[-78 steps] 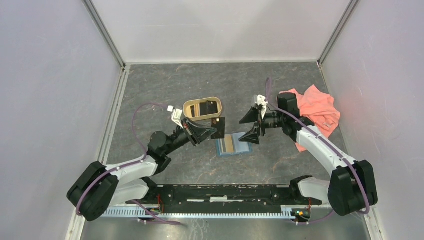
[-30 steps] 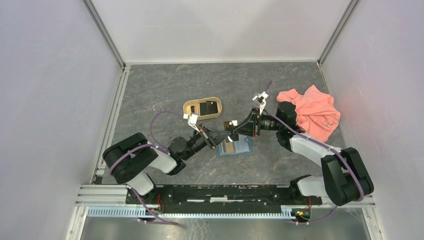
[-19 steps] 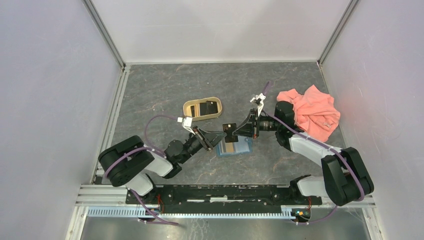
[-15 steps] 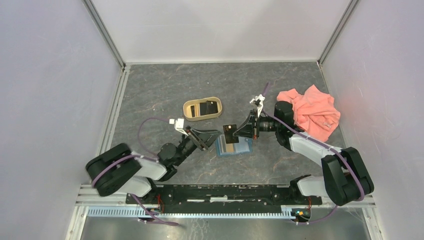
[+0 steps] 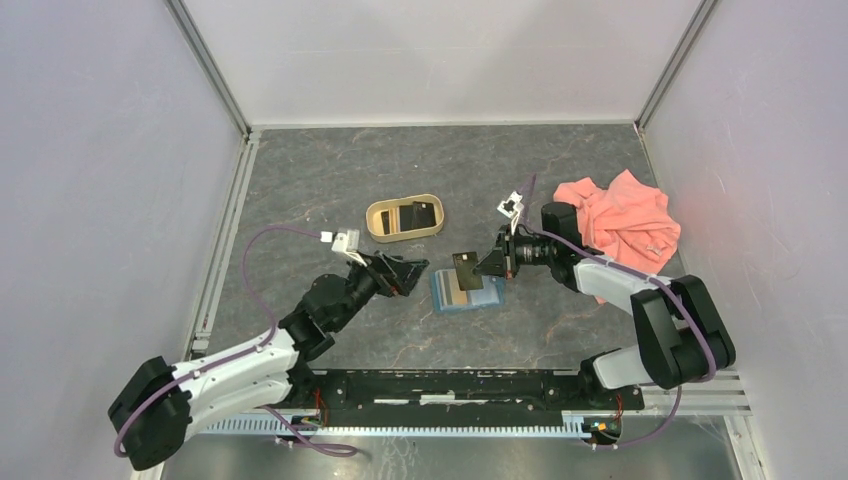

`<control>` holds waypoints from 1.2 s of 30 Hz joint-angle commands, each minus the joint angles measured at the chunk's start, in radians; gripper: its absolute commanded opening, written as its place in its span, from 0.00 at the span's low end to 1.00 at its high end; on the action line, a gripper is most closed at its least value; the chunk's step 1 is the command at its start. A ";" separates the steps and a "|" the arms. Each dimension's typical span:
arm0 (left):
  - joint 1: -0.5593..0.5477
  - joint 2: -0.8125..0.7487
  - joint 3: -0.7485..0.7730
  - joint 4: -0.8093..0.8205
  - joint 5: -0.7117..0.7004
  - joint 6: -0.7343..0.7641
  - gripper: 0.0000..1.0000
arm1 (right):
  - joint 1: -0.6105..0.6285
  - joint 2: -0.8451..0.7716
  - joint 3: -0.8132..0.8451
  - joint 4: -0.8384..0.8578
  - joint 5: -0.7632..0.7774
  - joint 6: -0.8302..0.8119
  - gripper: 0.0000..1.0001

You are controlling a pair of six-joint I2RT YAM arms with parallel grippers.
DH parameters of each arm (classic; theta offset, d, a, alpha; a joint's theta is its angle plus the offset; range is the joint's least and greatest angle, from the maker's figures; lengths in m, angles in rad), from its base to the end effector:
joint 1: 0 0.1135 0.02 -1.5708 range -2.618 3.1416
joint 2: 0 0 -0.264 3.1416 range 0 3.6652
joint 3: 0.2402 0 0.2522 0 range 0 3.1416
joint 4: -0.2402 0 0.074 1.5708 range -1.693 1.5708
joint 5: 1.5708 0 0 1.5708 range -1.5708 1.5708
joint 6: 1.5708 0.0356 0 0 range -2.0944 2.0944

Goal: Put the credit cards into the card holder
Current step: Pick up the credit card from the storage box, then insert the credit card into the card holder.

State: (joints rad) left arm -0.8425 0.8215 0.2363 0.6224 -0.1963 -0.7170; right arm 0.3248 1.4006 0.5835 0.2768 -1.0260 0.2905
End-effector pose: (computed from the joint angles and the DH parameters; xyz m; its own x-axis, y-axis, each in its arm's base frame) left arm 0.1292 -0.1345 0.2256 -0.3771 -0.5455 -0.7485 0.4702 0.5835 -0.6621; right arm 0.2423 0.1137 0.1886 -0.7135 -0.0836 -0.6956 -0.6848 0.2934 0.6671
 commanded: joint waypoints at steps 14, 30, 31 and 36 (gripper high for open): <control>0.020 0.445 0.226 -0.259 0.070 -0.123 0.76 | -0.061 0.109 -0.054 0.044 0.157 0.219 0.00; 0.017 0.634 0.318 -0.353 0.131 -0.158 0.71 | -0.071 0.153 -0.053 0.018 0.141 0.240 0.00; 0.017 0.640 0.321 -0.358 0.132 -0.160 0.71 | -0.071 0.156 -0.053 0.022 0.138 0.243 0.00; 0.016 0.660 0.339 -0.393 0.132 -0.168 0.71 | -0.072 0.162 -0.057 0.036 0.130 0.262 0.00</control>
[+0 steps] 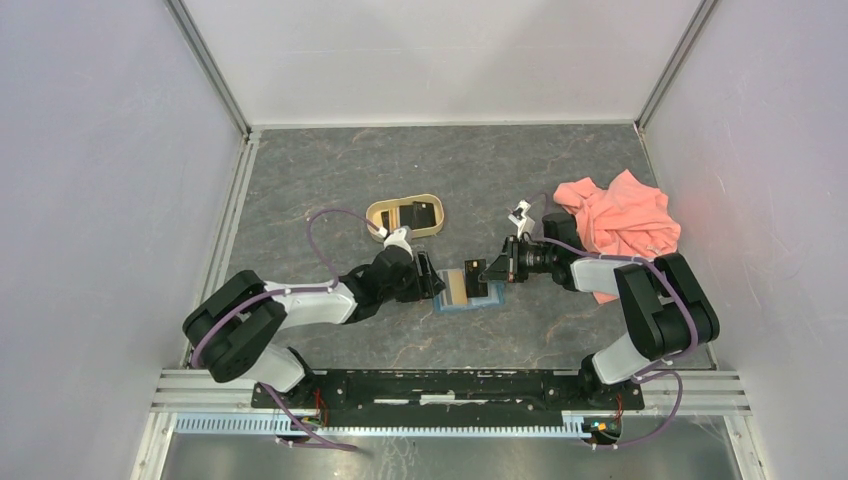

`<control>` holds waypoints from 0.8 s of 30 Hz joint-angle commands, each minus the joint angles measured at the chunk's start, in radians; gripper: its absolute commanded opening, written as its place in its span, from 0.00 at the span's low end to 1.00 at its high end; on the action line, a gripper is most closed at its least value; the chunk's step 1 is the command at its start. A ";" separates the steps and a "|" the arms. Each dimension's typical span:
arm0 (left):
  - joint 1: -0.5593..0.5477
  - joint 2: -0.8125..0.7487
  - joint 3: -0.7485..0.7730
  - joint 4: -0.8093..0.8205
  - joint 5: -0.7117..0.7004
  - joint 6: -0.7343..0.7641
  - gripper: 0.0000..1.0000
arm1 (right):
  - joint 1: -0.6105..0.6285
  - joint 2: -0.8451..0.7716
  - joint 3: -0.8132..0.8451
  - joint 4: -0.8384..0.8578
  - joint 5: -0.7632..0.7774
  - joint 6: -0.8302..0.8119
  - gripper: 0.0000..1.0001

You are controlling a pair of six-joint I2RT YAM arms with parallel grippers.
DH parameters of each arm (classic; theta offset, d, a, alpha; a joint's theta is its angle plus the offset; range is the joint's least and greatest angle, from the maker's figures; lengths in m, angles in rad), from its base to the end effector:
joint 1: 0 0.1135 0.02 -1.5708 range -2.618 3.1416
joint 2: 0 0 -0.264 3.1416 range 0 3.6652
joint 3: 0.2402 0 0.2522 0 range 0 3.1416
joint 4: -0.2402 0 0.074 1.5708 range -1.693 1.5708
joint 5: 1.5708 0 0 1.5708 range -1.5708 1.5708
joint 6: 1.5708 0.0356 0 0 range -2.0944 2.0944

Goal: Put the credit cards into the card holder
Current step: Insert the credit card into the card holder.

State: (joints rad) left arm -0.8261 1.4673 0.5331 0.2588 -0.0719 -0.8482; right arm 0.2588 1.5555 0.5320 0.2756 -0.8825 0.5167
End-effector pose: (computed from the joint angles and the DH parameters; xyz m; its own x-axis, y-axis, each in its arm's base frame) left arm 0.1863 -0.1983 0.1463 -0.8018 -0.2339 -0.5498 0.1421 0.8191 -0.5557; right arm 0.2496 0.0945 0.1338 -0.9223 0.0805 -0.3779 -0.2924 0.4939 0.8189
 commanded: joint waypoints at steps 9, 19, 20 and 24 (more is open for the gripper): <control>-0.004 0.064 0.089 -0.117 0.003 -0.048 0.65 | -0.006 0.042 -0.009 0.042 -0.012 0.052 0.00; -0.006 0.094 0.126 -0.175 0.000 -0.042 0.57 | -0.006 0.054 -0.006 0.016 0.019 0.050 0.00; -0.007 0.095 0.128 -0.177 0.001 -0.042 0.57 | -0.006 0.057 -0.004 0.016 0.020 0.051 0.00; -0.008 0.110 0.141 -0.195 0.001 -0.041 0.53 | -0.007 0.068 -0.004 0.015 0.022 0.058 0.00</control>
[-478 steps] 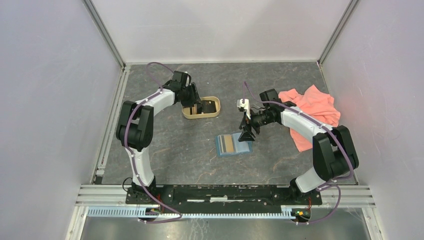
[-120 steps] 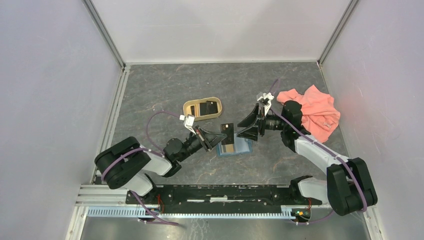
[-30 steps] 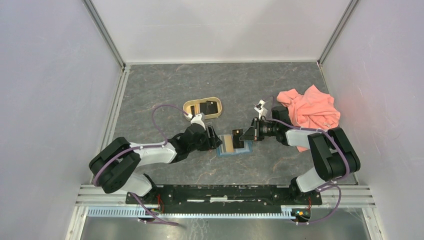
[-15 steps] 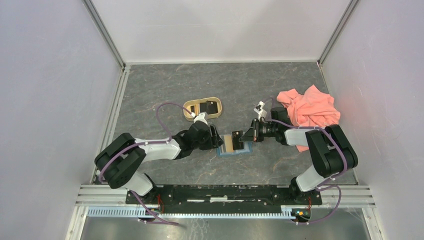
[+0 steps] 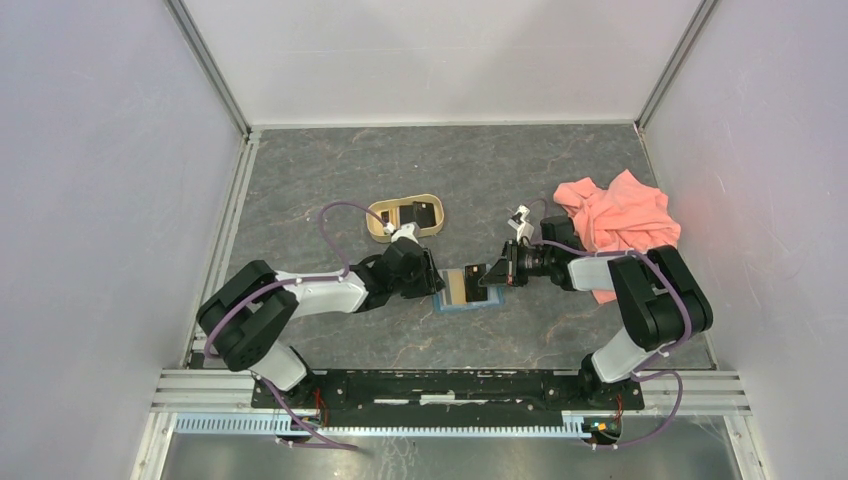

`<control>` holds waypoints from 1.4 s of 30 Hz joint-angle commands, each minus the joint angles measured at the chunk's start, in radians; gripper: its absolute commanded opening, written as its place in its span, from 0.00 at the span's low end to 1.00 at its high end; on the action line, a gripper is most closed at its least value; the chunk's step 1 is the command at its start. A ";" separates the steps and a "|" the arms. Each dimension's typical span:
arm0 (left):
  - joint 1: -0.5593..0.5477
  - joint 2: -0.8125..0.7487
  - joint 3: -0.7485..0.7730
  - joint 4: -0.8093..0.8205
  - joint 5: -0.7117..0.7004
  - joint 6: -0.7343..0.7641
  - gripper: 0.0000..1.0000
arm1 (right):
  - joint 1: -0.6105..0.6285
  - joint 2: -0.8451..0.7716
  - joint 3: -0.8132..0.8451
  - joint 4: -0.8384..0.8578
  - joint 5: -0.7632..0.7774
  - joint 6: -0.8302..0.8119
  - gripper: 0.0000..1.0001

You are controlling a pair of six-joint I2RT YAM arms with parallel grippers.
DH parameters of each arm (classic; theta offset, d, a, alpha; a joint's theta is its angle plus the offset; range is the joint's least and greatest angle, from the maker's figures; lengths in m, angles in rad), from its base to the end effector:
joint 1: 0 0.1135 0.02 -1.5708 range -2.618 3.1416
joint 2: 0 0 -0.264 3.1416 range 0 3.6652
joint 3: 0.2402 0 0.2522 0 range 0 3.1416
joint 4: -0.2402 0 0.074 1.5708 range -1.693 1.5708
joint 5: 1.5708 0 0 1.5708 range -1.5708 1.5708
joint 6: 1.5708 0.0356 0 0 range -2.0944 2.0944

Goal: Put the credit cards into the card holder
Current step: Insert the credit card into the card holder.

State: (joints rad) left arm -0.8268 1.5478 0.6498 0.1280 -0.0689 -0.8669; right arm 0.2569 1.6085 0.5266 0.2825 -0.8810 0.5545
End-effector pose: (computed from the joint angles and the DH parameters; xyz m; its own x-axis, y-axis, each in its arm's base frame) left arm 0.1996 -0.2133 0.1470 -0.8392 -0.2113 -0.5012 0.0940 0.8513 -0.5163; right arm 0.2497 0.0940 0.1199 -0.9485 0.0973 -0.3015 -0.2145 0.5030 0.8372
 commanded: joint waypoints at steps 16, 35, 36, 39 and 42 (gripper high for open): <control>-0.011 0.068 0.048 -0.083 0.024 -0.018 0.37 | -0.004 0.056 0.001 0.036 -0.001 0.065 0.00; -0.011 0.081 0.054 -0.083 0.036 -0.014 0.32 | 0.002 0.073 -0.004 0.002 0.071 0.094 0.00; -0.011 0.082 0.055 -0.083 0.038 -0.014 0.32 | 0.002 0.074 -0.004 -0.001 0.080 0.099 0.00; -0.011 0.086 0.057 -0.083 0.040 -0.014 0.31 | 0.005 0.070 -0.004 -0.016 0.109 0.109 0.00; -0.011 0.086 0.057 -0.082 0.040 -0.014 0.31 | 0.009 0.059 -0.005 -0.030 0.142 0.115 0.00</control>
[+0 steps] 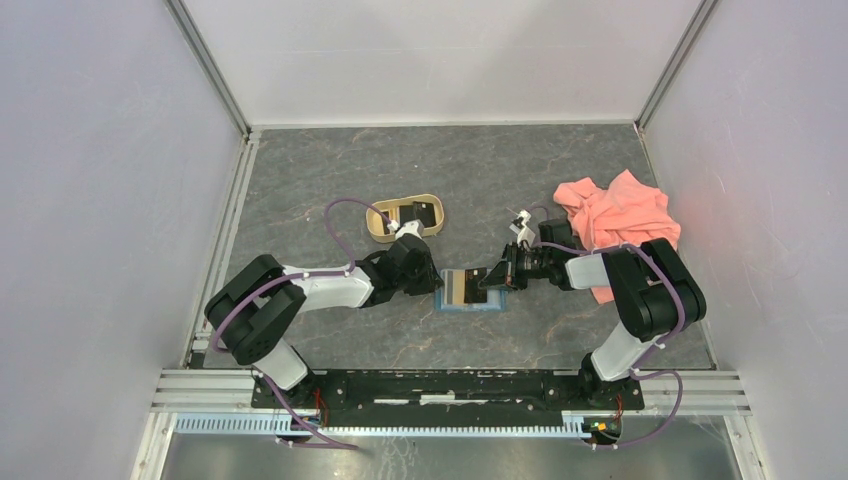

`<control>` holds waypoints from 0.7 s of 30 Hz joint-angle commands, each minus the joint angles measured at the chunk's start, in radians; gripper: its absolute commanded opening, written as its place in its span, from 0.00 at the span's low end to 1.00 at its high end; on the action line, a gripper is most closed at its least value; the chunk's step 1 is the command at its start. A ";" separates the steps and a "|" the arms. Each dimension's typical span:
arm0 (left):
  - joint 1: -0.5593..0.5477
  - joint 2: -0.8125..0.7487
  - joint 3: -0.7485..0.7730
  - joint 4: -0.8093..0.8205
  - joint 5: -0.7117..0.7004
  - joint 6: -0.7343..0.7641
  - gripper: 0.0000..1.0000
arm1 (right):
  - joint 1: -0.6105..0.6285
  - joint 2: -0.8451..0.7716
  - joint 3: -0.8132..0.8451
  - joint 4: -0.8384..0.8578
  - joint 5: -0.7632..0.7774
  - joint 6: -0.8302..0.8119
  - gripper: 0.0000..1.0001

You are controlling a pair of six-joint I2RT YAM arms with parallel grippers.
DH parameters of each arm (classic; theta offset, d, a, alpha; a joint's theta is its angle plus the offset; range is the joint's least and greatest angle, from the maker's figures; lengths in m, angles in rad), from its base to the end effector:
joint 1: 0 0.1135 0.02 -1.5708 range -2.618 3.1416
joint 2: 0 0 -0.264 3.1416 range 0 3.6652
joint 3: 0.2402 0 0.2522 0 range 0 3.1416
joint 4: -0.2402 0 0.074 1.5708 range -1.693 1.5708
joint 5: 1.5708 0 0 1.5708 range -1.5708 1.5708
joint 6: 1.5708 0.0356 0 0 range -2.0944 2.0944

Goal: Put the credit cards into the card holder
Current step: Insert the credit card into the card holder.

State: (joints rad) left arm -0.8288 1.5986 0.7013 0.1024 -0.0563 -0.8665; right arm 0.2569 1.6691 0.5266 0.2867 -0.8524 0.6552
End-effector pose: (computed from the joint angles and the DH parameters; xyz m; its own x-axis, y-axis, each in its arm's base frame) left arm 0.2067 -0.2225 0.1452 -0.8529 -0.1956 -0.4841 0.0917 0.8566 -0.5077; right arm 0.2506 0.0935 0.1047 -0.9719 0.1593 -0.1735 -0.0661 0.5222 0.8502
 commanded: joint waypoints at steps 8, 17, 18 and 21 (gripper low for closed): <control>-0.009 0.034 -0.002 -0.051 0.025 -0.017 0.31 | 0.011 -0.113 -0.077 -0.005 0.227 0.043 0.00; -0.009 0.035 0.000 -0.049 0.024 -0.019 0.30 | 0.011 -0.150 -0.115 0.063 0.242 0.072 0.00; -0.009 0.034 -0.001 -0.050 0.024 -0.019 0.30 | 0.012 -0.141 -0.115 0.069 0.237 0.075 0.00; -0.009 0.033 -0.002 -0.049 0.025 -0.019 0.30 | 0.014 -0.131 -0.118 0.095 0.230 0.085 0.00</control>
State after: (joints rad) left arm -0.8288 1.6024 0.7025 0.1081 -0.0498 -0.8669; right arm 0.2665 1.5173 0.4210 0.3351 -0.6872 0.7238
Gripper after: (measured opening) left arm 0.300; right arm 0.009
